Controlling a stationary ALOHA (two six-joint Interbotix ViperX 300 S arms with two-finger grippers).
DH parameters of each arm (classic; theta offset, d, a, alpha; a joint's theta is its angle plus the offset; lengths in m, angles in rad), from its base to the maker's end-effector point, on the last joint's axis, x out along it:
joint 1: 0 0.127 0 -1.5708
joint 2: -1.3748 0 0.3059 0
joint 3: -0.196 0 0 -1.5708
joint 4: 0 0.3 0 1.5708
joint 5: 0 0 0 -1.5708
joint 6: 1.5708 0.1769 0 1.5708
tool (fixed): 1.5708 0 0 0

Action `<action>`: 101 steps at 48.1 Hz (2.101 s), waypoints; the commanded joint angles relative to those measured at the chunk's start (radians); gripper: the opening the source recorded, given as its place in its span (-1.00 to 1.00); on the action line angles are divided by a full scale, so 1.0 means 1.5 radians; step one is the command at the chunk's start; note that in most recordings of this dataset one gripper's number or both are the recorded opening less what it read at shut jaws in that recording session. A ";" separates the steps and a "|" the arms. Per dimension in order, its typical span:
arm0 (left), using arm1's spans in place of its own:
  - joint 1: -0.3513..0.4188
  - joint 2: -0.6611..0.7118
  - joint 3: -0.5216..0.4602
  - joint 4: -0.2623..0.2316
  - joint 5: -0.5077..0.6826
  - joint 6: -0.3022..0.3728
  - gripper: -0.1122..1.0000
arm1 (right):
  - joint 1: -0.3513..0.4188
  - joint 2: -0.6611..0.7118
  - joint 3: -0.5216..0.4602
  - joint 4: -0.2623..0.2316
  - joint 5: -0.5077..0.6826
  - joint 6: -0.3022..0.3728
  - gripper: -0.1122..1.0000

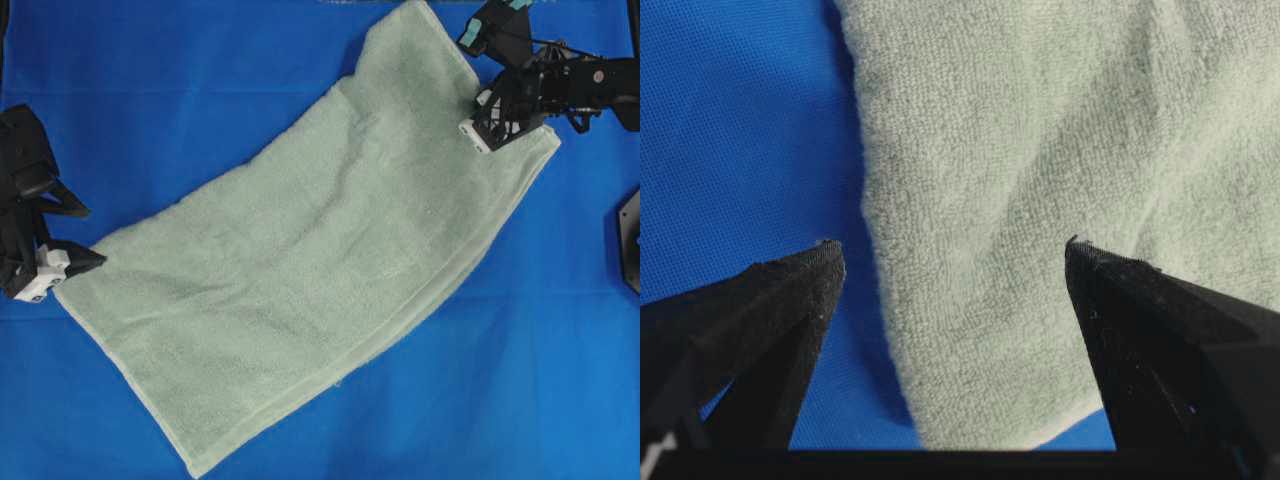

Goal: Fold a bath towel.
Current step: 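Grasp the towel's far right corner with the right gripper, then fold the far corner toward the center with the right gripper and release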

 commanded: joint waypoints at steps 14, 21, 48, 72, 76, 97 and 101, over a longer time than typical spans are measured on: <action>0.001 0.002 -0.005 0.001 -0.003 0.001 0.75 | -0.014 -0.148 0.033 0.002 0.168 0.005 -0.52; 0.001 0.001 -0.005 0.002 -0.003 0.002 0.75 | -0.013 -0.202 0.038 0.003 0.179 0.006 -0.52; 0.001 0.003 -0.006 0.002 -0.006 0.002 0.75 | 0.333 -0.114 -0.133 0.153 0.141 0.020 -0.52; 0.001 0.004 -0.005 0.002 -0.010 0.006 0.75 | 0.499 0.150 -0.435 0.124 0.235 0.062 -0.52; 0.001 0.004 -0.005 0.003 -0.011 0.006 0.75 | 0.499 0.161 -0.445 0.120 0.223 0.077 -0.52; 0.001 0.004 -0.005 0.003 -0.011 0.009 0.75 | 0.488 0.165 -0.437 0.072 0.169 0.127 -0.52; 0.001 0.004 -0.005 0.003 -0.011 0.010 0.75 | 0.488 0.166 -0.434 0.073 0.159 0.130 -0.52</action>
